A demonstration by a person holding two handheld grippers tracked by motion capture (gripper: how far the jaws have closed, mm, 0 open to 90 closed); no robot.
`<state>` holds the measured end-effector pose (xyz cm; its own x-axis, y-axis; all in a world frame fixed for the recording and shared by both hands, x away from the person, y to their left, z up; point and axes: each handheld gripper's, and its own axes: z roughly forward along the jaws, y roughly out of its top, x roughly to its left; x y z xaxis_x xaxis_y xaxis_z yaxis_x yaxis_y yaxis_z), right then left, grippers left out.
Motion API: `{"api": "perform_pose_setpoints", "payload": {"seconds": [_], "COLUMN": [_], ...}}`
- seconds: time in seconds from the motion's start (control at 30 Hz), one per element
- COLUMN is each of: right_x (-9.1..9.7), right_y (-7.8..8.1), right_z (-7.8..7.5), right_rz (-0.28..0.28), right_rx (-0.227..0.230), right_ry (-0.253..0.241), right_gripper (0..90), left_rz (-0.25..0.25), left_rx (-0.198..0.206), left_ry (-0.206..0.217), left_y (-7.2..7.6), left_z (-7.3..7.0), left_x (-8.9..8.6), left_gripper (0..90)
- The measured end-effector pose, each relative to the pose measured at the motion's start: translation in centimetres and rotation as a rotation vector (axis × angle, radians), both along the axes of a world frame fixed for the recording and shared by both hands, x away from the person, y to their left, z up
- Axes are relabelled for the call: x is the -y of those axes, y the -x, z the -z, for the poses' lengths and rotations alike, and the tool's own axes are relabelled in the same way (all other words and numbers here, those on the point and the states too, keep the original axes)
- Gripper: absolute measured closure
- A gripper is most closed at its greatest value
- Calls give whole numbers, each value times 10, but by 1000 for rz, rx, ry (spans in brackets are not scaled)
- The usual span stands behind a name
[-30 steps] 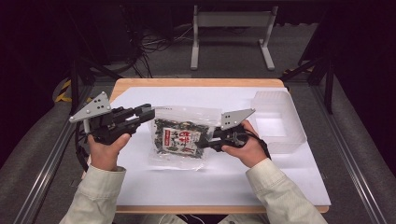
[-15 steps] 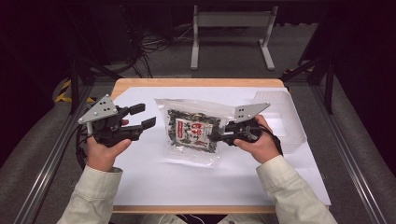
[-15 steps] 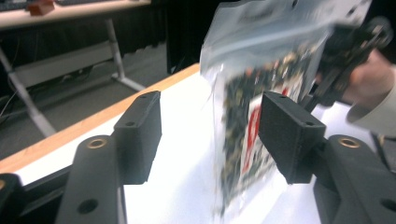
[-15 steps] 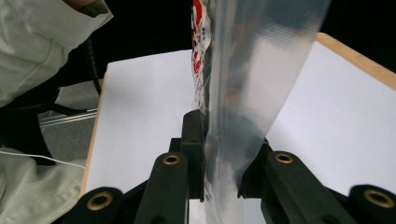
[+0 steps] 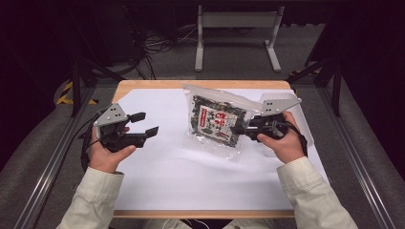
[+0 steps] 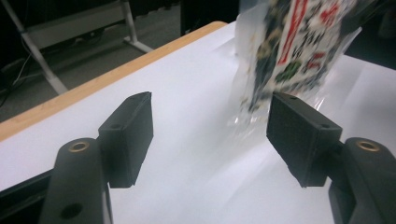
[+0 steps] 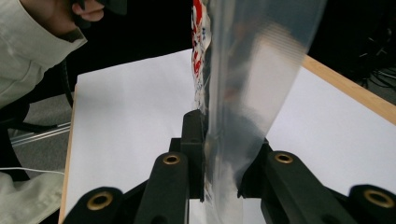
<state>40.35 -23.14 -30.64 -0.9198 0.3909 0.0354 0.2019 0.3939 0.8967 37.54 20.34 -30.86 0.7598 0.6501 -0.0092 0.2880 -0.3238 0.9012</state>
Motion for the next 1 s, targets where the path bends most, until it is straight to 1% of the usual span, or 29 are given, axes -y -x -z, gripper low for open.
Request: {"api": "perform_pose_setpoints", "payload": {"seconds": [0.03,0.07,0.1,0.13,0.17,0.2,0.23,0.27,0.33,0.37,0.4,0.47,0.5,0.53,0.6,0.67,0.73,0.9,0.97,1.0], "right_x": [3,10,13,16,19,22,25,28,33,35,37,43,45,47,52,57,61,74,79,79], "right_y": [0,1,1,1,1,1,1,1,2,2,2,2,2,1,0,-1,-2,-4,-5,-5], "right_z": [-2,-5,-6,-7,-9,-10,-11,-13,-15,-16,-17,-20,-21,-22,-24,-26,-28,-34,-35,-35], "right_rz": [10,35,48,61,74,86,98,111,133,145,154,179,189,195,210,228,244,282,296,296], "right_rx": [-1,1,0,-1,-4,-5,-8,-9,-13,-14,-14,-15,-15,-15,-20,-20,-19,-16,-16,-16], "right_ry": [-2,-1,-1,-1,1,4,5,6,4,4,5,7,7,5,2,9,11,9,8,8], "right_gripper": [768,768,768,768,768,768,768,768,768,768,768,768,768,768,768,768,768,768,768,768], "left_rz": [-5,-8,-14,-14,-15,-17,-19,-21,-31,-27,-30,-33,-32,-37,-47,-46,-51,-63,-56,-56], "left_rx": [-4,-7,-24,-24,-29,-36,-43,-41,-53,-52,-65,-78,-74,-78,-83,-74,-75,-80,-57,-57], "left_ry": [-2,-6,-3,-3,-4,-1,6,5,23,16,23,23,24,33,38,26,20,19,-3,-3], "left_y": [-1,-2,-4,-4,-6,-7,-8,-9,-11,-12,-14,-15,-16,-16,-16,-17,-17,-19,-20,-20], "left_z": [2,5,10,10,13,20,24,27,35,38,43,50,53,57,61,66,70,80,83,83], "left_x": [-1,-3,-6,-6,-7,-10,-11,-12,-13,-14,-14,-17,-19,-20,-22,-24,-25,-26,-27,-27], "left_gripper": [316,305,298,291,285,277,273,270,266,264,262,261,259,258,258,255,253,246,247,252]}}
